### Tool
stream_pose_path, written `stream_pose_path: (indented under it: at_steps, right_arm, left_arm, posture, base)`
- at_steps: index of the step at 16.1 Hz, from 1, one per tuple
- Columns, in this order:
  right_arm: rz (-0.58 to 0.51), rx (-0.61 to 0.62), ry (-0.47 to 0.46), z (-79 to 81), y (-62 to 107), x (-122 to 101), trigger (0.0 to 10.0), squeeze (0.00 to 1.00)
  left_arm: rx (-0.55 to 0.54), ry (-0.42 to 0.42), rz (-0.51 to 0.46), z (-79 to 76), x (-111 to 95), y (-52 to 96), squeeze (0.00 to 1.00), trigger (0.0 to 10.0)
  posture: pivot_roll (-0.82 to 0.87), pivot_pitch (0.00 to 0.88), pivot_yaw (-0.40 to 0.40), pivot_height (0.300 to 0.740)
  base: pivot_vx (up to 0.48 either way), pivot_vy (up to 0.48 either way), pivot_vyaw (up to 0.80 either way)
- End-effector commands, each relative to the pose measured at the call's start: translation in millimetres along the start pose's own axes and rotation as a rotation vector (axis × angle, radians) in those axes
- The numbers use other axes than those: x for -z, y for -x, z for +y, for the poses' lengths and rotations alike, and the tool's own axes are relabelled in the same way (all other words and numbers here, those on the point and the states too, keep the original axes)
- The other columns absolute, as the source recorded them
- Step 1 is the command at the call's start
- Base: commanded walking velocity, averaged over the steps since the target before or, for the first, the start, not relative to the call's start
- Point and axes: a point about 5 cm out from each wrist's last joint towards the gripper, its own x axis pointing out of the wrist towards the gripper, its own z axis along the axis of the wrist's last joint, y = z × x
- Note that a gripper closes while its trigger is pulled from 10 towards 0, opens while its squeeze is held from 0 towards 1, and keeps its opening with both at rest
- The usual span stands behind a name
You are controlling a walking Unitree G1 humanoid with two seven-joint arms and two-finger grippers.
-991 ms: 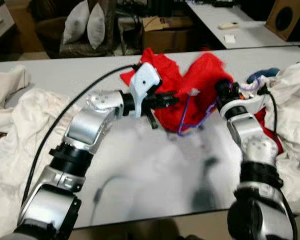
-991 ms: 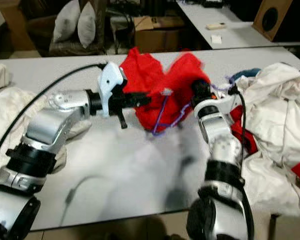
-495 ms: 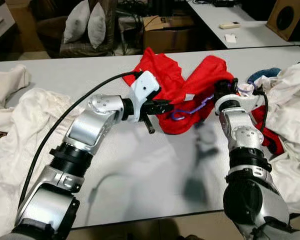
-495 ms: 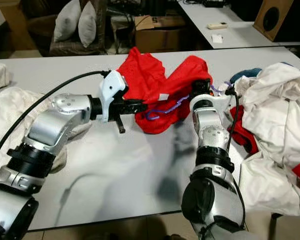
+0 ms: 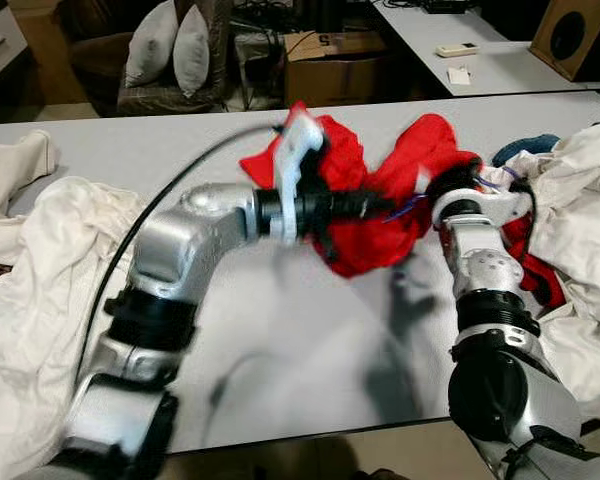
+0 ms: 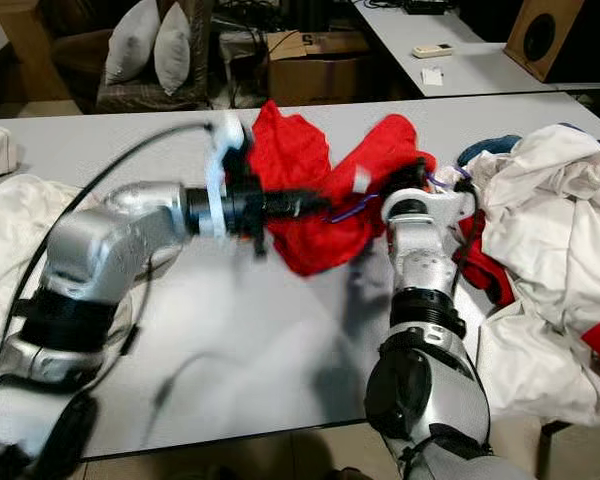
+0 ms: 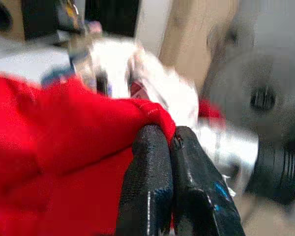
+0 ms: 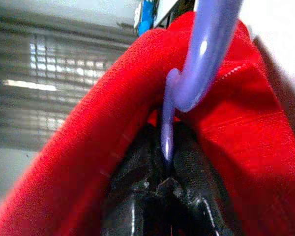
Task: Hang hanger
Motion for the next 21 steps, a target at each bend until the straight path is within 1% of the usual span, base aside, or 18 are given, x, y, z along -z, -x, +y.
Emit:
stream_pose_path:
  at_steps: [1,2,4,5,6,7,8,9,10,11,12,13,14,16,17,19,20,21]
  right_arm:
    - [0.064,-0.028,0.061,7.8,-0.6,16,10.0,0.0]
    - [0.116,-0.028,0.097,6.7,2.6,29,10.0,0.0]
    - [0.178,-0.029,0.114,6.7,6.9,42,10.0,0.0]
    - [0.218,-0.047,0.109,11.1,10.5,48,10.0,0.0]
    - [0.242,-0.067,0.093,16.6,14.0,50,10.0,0.0]
    - [0.28,-0.122,0.097,29.7,22.7,43,10.0,0.0]
    - [0.28,-0.122,0.097,29.7,22.7,43,10.0,0.0]
    - [0.31,-0.164,0.149,35.9,33.0,31,10.0,0.0]
    - [0.317,-0.18,0.15,37.7,38.1,25,10.0,0.0]
    - [0.321,-0.195,0.137,40.2,42.3,21,10.0,0.0]
    - [0.331,-0.197,0.136,40.8,46.7,19,10.0,0.0]
    - [0.337,-0.193,0.138,40.1,48.9,19,10.0,0.0]
    - [0.345,-0.174,0.143,36.2,52.3,17,10.0,0.0]
    - [0.339,-0.146,0.127,31.6,56.0,13,10.0,0.0]
    - [0.324,-0.128,0.122,27.8,56.6,7,10.0,0.0]
    - [0.31,-0.113,0.121,24.8,57.7,1,10.0,0.0]
    - [0.303,-0.109,0.116,24.0,57.8,-2,10.0,0.0]
    - [0.285,-0.114,0.077,22.3,58.4,-9,10.0,0.0]
  left_arm:
    - [-0.036,0.024,-0.078,3.8,-18,1.3,0.0,0.0]
    - [-0.083,0.052,-0.113,9.2,-23,2.0,0.0,0.0]
    - [-0.13,0.048,-0.109,13.9,-24,3.6,0.0,0.0]
    - [-0.168,0.029,-0.085,17.0,-21,4.7,0.0,0.0]
    - [-0.2,0.003,-0.059,19.0,-18,5.6,0.0,0.0]
    - [-0.241,-0.062,0.004,19.8,-12,7.5,0.0,0.2]
    - [-0.241,-0.062,0.004,19.8,-12,7.5,0.0,0.2]
    - [-0.253,-0.132,0.079,17.2,-7,9.9,0.0,3.1]
    - [-0.288,-0.169,0.142,19.9,-2,13.4,0.0,6.9]
    - [-0.355,-0.196,0.189,27.9,2,16.8,0.0,10.0]
    - [-0.392,-0.175,0.178,33.4,1,18.1,0.11,10.0]
    - [-0.387,-0.152,0.164,34.1,-1,18.5,1.0,10.0]
    - [-0.352,-0.124,0.143,30.8,-7,18.6,1.0,10.0]
    - [-0.287,-0.107,0.113,22.9,-14,19.5,1.0,10.0]
    - [-0.236,-0.112,0.123,17.5,-15,23.3,1.0,10.0]
    - [-0.185,-0.134,0.151,12.0,-13,28.7,1.0,10.0]
    - [-0.175,-0.143,0.135,10.2,-14,30.1,1.0,10.0]
    - [-0.148,-0.137,0.081,5.9,-20,36.1,0.0,10.0]
  posture:
    - [0.05,0.0,-0.006,0.74]
    - [0.05,0.0,-0.006,0.74]
    - [0.05,0.0,-0.007,0.74]
    - [0.05,0.0,-0.009,0.74]
    - [0.04,0.0,-0.008,0.74]
    - [0.04,0.0,-0.005,0.74]
    - [0.04,0.0,-0.005,0.74]
    - [0.02,0.0,0.003,0.74]
    - [0.02,0.0,0.004,0.74]
    - [0.02,0.0,0.006,0.74]
    - [0.02,0.0,0.005,0.74]
    - [0.02,0.0,0.005,0.74]
    - [0.02,0.0,0.007,0.74]
    - [0.01,0.0,0.008,0.74]
    - [0.02,0.0,0.01,0.74]
    - [0.02,0.0,0.012,0.74]
    - [0.02,0.0,0.012,0.74]
    - [0.02,0.0,0.015,0.74]
  base:
    - [0.0,0.0,0.0]
    - [0.0,0.0,0.0]
    - [0.0,0.0,0.0]
    - [0.0,0.0,0.0]
    - [0.0,0.0,0.0]
    - [0.0,0.0,0.0]
    - [0.0,0.0,0.0]
    - [0.0,0.0,0.0]
    - [0.0,0.0,0.0]
    - [0.0,0.0,0.0]
    - [0.0,0.0,0.0]
    - [0.0,0.0,0.0]
    - [0.0,0.0,0.0]
    - [0.0,0.0,0.0]
    - [0.0,0.0,0.0]
    - [0.0,0.0,0.0]
    - [0.0,0.0,0.0]
    - [0.0,0.0,0.0]
